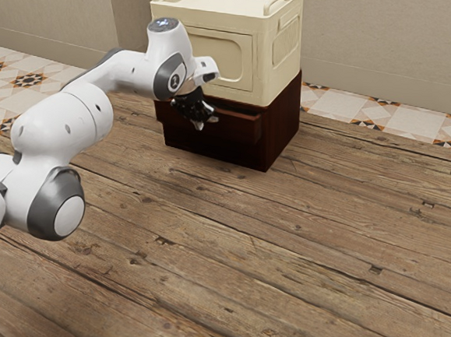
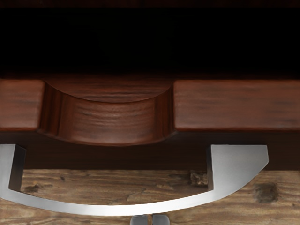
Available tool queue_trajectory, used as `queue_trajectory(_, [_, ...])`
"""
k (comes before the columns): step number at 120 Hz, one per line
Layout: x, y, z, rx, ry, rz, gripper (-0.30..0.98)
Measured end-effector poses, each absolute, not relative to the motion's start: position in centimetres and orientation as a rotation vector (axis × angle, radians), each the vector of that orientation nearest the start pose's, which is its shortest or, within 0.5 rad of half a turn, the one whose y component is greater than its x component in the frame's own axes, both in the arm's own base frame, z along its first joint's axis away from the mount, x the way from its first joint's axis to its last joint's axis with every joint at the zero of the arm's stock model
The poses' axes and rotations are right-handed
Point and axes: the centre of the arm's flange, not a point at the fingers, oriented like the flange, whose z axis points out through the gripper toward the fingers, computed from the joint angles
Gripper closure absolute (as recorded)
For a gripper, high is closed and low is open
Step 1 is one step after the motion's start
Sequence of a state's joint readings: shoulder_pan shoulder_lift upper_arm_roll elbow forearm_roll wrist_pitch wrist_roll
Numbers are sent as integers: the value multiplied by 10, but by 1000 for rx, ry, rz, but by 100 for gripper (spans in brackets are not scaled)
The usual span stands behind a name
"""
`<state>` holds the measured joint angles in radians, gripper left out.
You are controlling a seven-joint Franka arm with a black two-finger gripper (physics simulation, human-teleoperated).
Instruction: Push the drawer handle with one arm to close the drawer
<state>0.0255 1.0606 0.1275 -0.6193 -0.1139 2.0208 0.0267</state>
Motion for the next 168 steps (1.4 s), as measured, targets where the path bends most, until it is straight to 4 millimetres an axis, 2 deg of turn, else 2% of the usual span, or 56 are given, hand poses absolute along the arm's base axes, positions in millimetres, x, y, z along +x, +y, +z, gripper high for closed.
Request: queue_trajectory(168, [841,55,377,-2994,-42,-844,78])
